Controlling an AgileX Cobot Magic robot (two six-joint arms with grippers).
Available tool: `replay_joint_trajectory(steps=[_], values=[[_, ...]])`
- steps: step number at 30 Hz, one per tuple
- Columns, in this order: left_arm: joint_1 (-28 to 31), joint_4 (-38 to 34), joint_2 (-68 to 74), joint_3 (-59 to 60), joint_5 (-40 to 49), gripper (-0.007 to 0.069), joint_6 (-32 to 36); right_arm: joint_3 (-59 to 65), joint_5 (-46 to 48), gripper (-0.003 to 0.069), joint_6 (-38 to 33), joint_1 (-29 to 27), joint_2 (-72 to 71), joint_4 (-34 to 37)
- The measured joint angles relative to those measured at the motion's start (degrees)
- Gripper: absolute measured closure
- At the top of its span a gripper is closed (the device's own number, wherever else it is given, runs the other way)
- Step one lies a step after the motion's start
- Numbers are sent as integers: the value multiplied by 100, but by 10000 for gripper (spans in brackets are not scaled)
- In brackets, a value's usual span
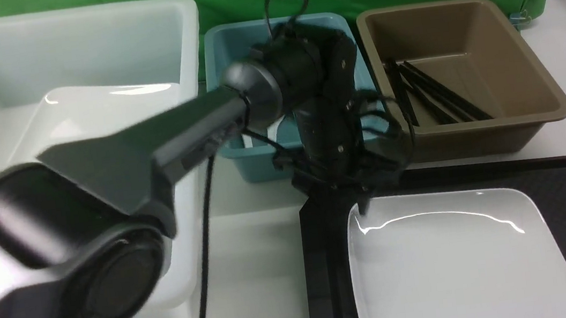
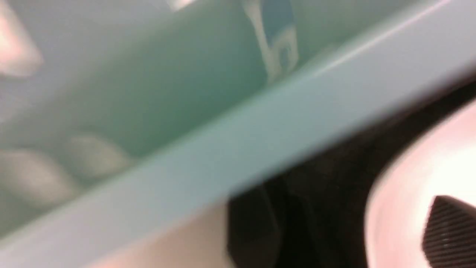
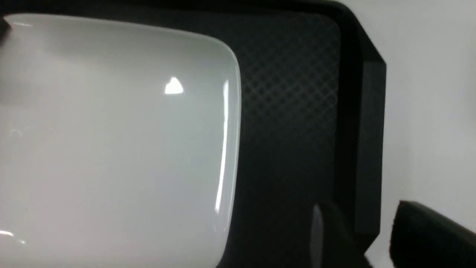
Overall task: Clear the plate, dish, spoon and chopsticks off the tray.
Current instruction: Use the left arm to move the plate from right to left, then use the right arm to grab a plate from the dinner plate
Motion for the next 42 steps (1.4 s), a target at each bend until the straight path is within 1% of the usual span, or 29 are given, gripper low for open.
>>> replay_joint_trajectory(steps=[1,2,3,4,5,6,7,8,9,12,15,18,20,24,27,32,38,39,41,42], values=[[0,19,-38,0,0,230,0,0,14,382,0,0,0,0],[0,67,-243,0,0,262,0,0,66,375,19,0,0,0],[6,75,-595,0,5,359,25,23,142,353,36,0,0,0],[6,75,-685,0,4,372,25,29,154,346,37,0,0,0],[6,80,-1099,86,-14,505,75,116,221,298,92,0,0,0],[6,79,-1192,124,-14,526,94,145,228,292,108,0,0,0],[6,99,-1627,381,-26,585,141,306,211,240,162,0,0,0],[6,107,-1775,502,-26,595,145,377,147,219,175,0,0,0],[6,126,-1874,545,-26,598,147,455,95,210,183,0,0,0],[6,329,-2647,1474,-26,617,111,983,-416,171,351,0,-7,43],[6,610,-3503,2597,-15,618,-97,1595,-861,163,488,0,41,180],[6,787,-4443,3726,-259,618,-467,2269,-1408,160,520,0,251,407],[6,761,-5206,4544,-571,616,-691,2604,-1833,158,635,0,500,495],[6,499,-6112,5473,-965,616,-916,2814,-2181,159,745,0,894,559],[6,315,-6734,6227,-1252,616,-977,2831,-2410,159,716,0,1286,787],[6,294,-7684,7022,-1536,616,-1072,2831,-2698,159,608,0,1782,965],[6,294,-8182,7216,-1573,616,-1110,2831,-2830,167,596,0,2266,1034],[6,294,-8223,7216,-1573,616,-1139,2820,-2851,176,596,0,2322,1061],[6,314,-8276,7216,-1593,616,-1183,2777,-2898,246,578,0,2467,1188],[6,314,-8276,7216,-1593,616,-1183,2777,-2898,246,569,0,2473,1200]])
